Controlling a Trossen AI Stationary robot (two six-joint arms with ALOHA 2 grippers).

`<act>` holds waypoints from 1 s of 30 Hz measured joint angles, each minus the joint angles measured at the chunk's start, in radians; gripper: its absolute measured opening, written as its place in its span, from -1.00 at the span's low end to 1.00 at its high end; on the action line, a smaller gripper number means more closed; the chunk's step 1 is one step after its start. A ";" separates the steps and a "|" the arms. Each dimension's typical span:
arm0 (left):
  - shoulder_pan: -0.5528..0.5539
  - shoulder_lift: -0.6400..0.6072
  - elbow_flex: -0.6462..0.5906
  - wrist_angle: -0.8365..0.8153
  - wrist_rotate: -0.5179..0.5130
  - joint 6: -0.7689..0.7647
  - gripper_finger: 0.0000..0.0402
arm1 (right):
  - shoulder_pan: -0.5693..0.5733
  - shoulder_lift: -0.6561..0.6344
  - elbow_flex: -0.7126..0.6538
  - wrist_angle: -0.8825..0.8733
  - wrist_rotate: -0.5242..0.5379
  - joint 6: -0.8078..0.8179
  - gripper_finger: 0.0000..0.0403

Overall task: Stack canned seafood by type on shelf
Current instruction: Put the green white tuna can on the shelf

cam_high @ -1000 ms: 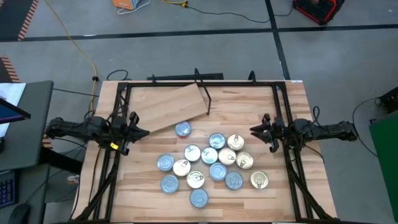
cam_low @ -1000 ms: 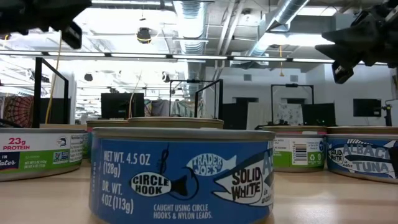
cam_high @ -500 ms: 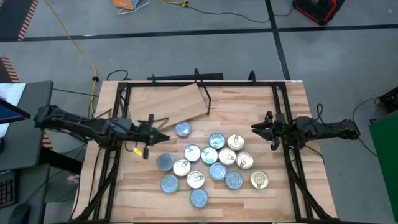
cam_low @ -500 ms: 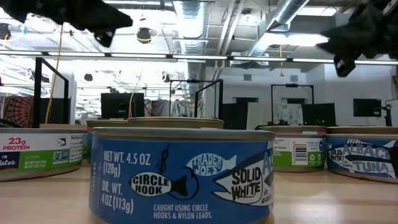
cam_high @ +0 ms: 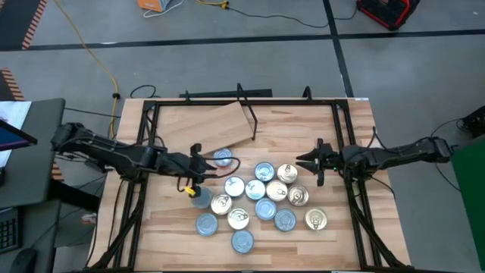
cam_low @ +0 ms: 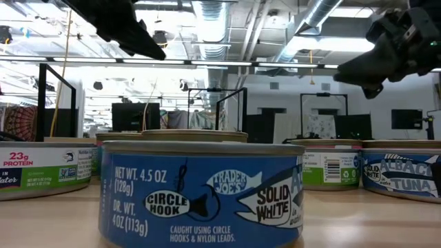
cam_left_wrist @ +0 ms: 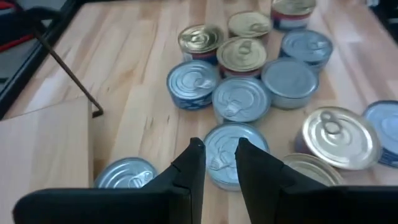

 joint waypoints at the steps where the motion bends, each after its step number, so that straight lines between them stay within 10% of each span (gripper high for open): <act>1: 0.000 0.019 0.012 -0.010 -0.003 0.000 -0.58 | 0.000 0.021 0.005 0.007 0.000 -0.006 -0.32; 10: -0.001 0.126 0.158 -0.119 0.014 0.008 -0.58 | 0.000 0.196 0.145 -0.037 0.000 -0.070 -0.02; 19: -0.002 0.183 0.170 -0.069 0.267 0.069 -0.58 | -0.002 0.371 0.258 -0.024 -0.077 -0.151 0.15; 30: -0.018 0.011 0.170 -0.133 0.188 0.032 -0.58 | -0.072 0.393 0.231 0.104 -0.234 -0.156 0.12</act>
